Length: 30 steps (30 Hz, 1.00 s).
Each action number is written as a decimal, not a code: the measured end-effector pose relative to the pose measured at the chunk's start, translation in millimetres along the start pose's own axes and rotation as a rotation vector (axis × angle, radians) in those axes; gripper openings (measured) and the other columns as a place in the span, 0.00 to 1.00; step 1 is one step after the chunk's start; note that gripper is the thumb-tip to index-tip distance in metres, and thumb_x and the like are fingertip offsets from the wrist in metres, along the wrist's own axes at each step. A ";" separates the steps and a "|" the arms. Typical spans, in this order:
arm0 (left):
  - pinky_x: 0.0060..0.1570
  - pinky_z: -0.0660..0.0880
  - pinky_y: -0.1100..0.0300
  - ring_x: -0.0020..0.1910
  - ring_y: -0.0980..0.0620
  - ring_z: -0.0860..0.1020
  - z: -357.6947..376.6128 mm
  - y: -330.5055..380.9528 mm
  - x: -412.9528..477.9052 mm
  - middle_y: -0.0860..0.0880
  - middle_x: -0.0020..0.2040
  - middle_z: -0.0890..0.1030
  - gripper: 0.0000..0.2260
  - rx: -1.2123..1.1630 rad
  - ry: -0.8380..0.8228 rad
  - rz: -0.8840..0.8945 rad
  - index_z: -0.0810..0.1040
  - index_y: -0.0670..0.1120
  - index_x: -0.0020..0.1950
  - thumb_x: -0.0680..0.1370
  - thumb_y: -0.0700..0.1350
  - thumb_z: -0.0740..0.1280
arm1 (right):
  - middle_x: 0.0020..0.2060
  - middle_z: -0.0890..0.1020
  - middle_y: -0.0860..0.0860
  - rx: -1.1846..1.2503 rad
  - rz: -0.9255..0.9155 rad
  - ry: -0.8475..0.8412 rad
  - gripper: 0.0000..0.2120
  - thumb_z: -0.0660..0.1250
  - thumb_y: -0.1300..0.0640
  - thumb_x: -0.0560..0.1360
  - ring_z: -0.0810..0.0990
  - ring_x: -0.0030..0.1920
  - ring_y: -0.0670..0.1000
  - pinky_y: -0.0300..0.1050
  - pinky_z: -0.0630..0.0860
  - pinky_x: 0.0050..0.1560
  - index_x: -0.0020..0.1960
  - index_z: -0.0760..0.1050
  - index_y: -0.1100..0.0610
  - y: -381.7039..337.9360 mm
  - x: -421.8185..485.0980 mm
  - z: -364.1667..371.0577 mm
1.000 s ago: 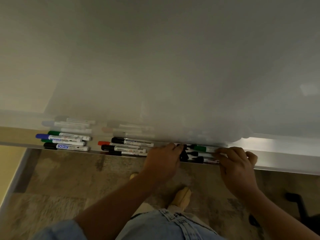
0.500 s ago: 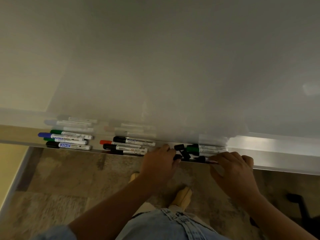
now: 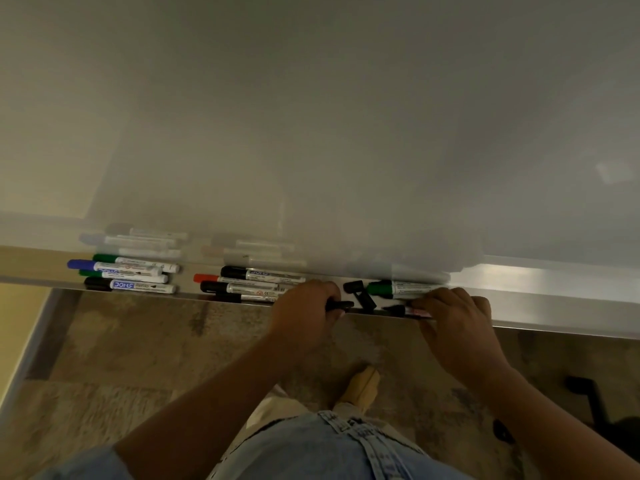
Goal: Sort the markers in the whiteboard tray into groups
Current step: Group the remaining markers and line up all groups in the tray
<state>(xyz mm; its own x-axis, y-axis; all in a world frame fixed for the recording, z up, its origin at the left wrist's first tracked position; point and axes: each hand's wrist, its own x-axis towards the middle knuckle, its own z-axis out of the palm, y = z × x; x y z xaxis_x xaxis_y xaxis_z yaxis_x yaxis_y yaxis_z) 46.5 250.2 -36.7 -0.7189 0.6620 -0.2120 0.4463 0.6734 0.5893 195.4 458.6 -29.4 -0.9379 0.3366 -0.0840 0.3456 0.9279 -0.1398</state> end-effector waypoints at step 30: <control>0.49 0.76 0.69 0.48 0.60 0.81 -32.0 2.0 -29.5 0.53 0.48 0.83 0.10 -0.523 0.176 0.118 0.83 0.43 0.52 0.73 0.34 0.72 | 0.51 0.78 0.34 0.677 -0.250 0.092 0.12 0.69 0.51 0.75 0.79 0.50 0.37 0.30 0.75 0.49 0.58 0.80 0.49 -28.0 7.2 -26.8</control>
<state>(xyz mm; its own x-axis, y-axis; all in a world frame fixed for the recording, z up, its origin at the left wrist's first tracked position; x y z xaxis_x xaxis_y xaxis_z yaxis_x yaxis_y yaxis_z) 51.5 221.5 -4.3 -0.7783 0.6277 -0.0148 0.2376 0.3163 0.9184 178.1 439.4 0.4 -0.9798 0.1676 0.1095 0.0362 0.6864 -0.7263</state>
